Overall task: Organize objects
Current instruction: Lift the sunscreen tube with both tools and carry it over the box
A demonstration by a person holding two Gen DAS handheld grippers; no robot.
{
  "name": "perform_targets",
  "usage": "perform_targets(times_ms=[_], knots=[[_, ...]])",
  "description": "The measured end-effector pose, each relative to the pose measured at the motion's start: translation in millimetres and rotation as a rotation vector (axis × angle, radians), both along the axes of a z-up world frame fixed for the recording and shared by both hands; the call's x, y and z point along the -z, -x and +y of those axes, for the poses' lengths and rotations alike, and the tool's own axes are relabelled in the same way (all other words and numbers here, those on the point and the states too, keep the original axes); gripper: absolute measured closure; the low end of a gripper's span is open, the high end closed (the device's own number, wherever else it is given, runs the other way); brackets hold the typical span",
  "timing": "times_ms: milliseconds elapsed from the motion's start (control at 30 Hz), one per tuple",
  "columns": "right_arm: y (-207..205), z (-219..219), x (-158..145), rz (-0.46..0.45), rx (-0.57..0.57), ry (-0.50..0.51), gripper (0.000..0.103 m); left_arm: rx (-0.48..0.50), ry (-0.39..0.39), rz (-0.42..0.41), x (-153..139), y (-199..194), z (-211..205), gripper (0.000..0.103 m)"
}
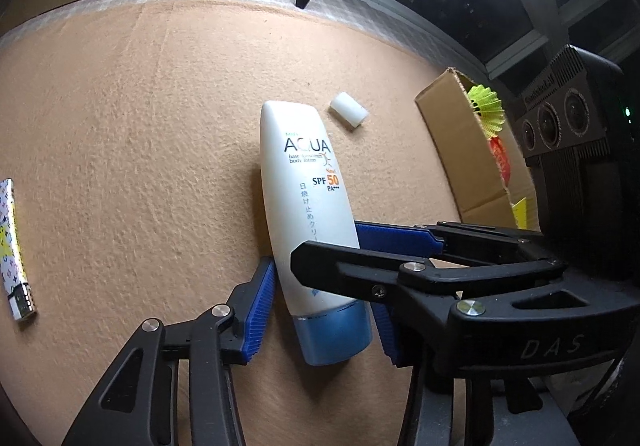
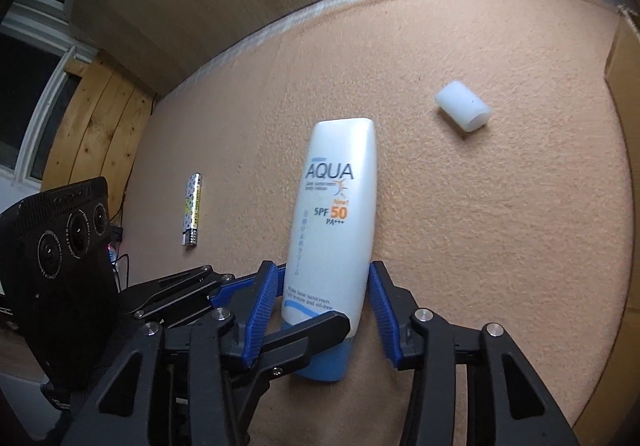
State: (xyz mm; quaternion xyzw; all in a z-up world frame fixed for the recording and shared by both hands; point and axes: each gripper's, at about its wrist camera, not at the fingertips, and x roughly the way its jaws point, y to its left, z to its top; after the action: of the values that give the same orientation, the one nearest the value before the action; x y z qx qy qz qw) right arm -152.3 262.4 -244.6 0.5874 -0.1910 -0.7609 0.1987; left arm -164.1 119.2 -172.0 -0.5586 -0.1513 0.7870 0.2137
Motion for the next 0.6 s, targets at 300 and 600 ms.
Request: perform_targets(times_ms=[300,600], knots=[[-18.3,26.9,-35.4,0.089,0.025,-0.016,0.062,0.028,0.001,0.076,-34.6,-8.3,28.1,0.059],[-36.6,87.0,-73.2,0.159,0.103,-0.045,0.062,0.116,-0.003,0.152,-74.9,-4.1,92.0,0.060]])
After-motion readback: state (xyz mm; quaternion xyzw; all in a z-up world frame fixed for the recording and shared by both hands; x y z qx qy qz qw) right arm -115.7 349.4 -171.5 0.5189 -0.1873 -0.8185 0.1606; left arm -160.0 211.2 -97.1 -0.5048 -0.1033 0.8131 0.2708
